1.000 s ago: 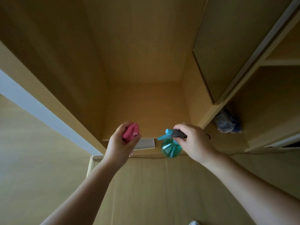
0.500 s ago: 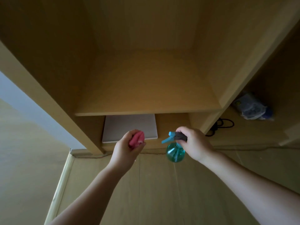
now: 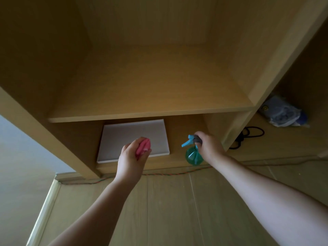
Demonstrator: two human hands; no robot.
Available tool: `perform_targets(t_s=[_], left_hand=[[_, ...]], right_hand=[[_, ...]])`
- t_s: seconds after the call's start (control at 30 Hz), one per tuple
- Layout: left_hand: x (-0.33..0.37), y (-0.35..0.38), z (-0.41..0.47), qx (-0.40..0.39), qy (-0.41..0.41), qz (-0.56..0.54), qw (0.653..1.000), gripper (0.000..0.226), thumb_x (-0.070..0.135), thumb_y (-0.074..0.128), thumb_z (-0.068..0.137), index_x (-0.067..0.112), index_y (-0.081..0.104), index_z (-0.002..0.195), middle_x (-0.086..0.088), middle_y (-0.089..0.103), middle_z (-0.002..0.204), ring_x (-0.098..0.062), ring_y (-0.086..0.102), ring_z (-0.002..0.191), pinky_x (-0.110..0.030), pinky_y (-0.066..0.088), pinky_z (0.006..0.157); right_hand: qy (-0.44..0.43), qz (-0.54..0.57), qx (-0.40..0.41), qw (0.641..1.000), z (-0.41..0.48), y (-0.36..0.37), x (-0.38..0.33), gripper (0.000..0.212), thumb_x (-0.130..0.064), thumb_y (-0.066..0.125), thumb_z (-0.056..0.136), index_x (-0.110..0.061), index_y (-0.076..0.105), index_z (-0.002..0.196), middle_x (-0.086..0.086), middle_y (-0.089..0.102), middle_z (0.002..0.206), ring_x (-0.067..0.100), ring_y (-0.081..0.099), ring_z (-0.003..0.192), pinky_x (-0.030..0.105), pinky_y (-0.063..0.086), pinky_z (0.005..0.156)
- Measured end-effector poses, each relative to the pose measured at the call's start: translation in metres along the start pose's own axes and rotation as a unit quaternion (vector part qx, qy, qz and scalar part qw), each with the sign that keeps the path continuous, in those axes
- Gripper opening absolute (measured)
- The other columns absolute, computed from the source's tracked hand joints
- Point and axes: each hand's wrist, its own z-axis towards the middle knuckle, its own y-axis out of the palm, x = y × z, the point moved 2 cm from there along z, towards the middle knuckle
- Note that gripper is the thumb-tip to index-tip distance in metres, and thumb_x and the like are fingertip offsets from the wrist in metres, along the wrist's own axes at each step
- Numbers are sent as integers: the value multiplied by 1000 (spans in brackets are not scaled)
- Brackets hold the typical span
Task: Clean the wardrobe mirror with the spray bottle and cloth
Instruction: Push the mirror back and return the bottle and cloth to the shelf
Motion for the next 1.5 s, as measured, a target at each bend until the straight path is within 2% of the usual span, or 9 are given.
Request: perform_targets(t_s=[0.3,0.5,0.63,0.7,0.77,0.83,1.13,1.4,1.5], left_hand=[[-7,20,13,5,36,23,999,32,25,65,86,27,60,118,7,58,95,-13,53,92,-23,41,72],[-11,26,12,3,53,38,998,33,24,67,85,28,61,117,19,52,91,-1,48,86,-1,33,69],[-10,30,15,0,55,31,998,34,25,66,85,28,61,118,14,55,92,1,48,86,-4,32,70],[-8,33,15,-2,59,27,998,34,23,67,84,28,61,117,19,53,90,-7,50,89,-6,33,71],[-5,35,14,-7,68,29,997,34,22,68,84,28,61,117,21,52,89,-11,51,91,-8,34,71],[-4,37,14,-13,73,33,997,34,22,68,84,28,61,117,22,52,90,-11,51,91,-8,34,71],[-8,29,6,-16,71,29,997,35,27,69,81,33,61,115,19,54,91,7,51,89,-1,34,69],[-10,17,-2,-13,81,33,996,38,28,71,80,31,61,117,16,54,88,11,49,90,1,33,70],[-13,13,-1,-32,57,13,998,34,31,67,80,32,61,114,3,60,89,-2,56,81,-15,46,74]], right_hand=[[-36,-20,46,998,34,32,16,34,-11,53,94,-15,56,128,4,60,122,25,57,106,38,48,89],[-81,-91,51,991,11,36,27,66,-11,61,91,-12,29,149,12,33,150,33,36,131,45,40,106],[-220,-161,89,958,-18,34,40,67,8,70,71,-3,51,134,18,53,132,35,53,114,43,51,91],[-277,-212,32,937,-27,42,48,64,6,72,70,-4,55,132,15,57,132,32,57,116,43,50,96],[-258,-226,-64,937,-29,54,56,64,1,53,88,-9,35,148,9,34,154,25,35,140,38,21,117],[-214,-234,-141,938,-26,64,64,66,1,33,94,-13,11,154,4,7,162,19,8,149,30,-2,116],[-163,-278,-187,928,5,81,59,75,10,33,91,-12,0,154,4,-6,162,17,-4,149,26,-9,110],[-113,-271,-187,937,29,74,65,69,8,30,93,-11,5,154,4,-4,163,18,-1,149,30,6,119],[-118,-231,-191,947,23,80,55,70,8,32,93,-13,8,154,2,-2,163,17,0,149,28,4,118]])
